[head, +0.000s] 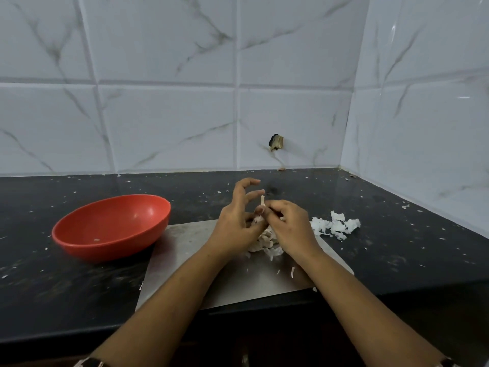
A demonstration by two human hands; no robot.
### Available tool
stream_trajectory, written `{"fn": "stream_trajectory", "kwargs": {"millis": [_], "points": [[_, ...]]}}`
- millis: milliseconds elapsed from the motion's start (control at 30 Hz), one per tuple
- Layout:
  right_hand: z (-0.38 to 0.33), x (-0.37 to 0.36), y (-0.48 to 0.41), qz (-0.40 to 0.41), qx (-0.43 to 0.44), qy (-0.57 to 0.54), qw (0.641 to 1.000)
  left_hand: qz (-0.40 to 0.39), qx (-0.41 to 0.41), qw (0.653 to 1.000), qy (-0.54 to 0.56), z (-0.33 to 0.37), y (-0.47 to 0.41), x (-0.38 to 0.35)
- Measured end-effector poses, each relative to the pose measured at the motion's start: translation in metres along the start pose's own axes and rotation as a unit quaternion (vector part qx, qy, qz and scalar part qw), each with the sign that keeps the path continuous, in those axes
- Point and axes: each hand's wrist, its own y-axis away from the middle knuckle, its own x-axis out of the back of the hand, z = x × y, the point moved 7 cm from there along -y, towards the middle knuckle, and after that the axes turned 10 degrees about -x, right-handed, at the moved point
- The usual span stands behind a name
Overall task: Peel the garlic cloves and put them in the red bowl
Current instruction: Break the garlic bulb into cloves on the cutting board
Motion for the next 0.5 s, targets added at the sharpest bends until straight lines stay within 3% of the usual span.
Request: {"fn": "stream_trajectory", "kwargs": {"millis": [167,500], "points": [[0.000,0.003,0.000,0.017,-0.015,-0.039,0.999,0.057,0.015,0.996,-0.063,-0.009,-0.002,0.008],[0.007,0.005,-0.002,0.018,-0.039,-0.038,0.998,0.032,0.071,0.994,0.072,-0.020,-0.001,-0.001]]}}
